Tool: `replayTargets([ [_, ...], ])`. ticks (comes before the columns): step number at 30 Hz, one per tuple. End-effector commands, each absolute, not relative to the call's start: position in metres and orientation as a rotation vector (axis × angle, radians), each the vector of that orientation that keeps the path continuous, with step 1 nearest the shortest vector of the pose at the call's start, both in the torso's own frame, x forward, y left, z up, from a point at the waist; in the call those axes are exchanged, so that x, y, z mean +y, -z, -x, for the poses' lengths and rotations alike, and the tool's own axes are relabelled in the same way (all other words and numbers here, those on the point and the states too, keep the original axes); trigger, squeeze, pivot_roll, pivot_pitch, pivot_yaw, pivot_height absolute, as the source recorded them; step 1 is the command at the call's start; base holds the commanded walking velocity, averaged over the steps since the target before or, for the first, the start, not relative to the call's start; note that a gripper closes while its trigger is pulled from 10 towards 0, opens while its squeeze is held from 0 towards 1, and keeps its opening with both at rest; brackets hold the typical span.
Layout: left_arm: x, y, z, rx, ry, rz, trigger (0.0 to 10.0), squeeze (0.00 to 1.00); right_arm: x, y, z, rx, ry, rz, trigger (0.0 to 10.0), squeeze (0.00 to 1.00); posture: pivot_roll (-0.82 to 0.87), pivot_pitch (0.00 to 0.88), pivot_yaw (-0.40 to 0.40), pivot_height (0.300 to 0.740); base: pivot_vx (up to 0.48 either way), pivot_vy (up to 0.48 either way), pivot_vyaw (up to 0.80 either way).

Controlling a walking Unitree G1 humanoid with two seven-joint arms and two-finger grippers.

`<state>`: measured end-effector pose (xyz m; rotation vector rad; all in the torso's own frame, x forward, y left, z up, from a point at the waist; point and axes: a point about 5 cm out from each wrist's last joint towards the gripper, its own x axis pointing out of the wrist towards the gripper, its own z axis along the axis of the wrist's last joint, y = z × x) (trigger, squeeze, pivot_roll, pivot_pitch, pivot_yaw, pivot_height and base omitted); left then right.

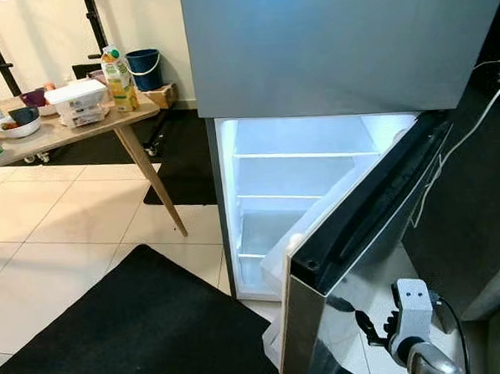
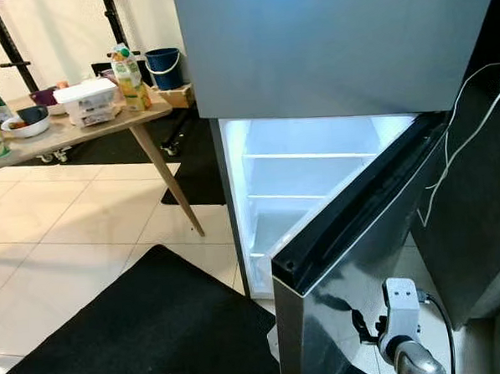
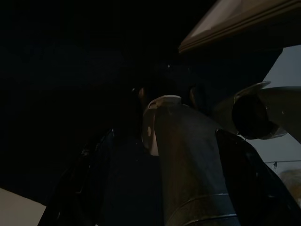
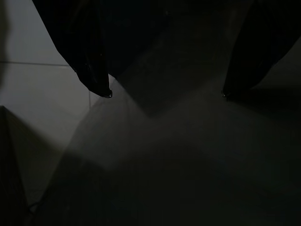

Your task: Restocking fridge

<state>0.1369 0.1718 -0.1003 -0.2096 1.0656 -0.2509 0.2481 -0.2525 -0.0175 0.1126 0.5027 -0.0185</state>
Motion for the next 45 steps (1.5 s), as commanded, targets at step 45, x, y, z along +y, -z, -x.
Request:
replayTargets([
  [45, 0.177, 0.103, -0.128, 1.083, 0.237, 0.203, 10.0, 0.0, -0.18, -0.007, -0.291, 0.407, -0.358, -0.041, 10.0, 0.0, -0.07, 0.033, 0.011, 0.74, 0.0, 0.0, 0.01],
])
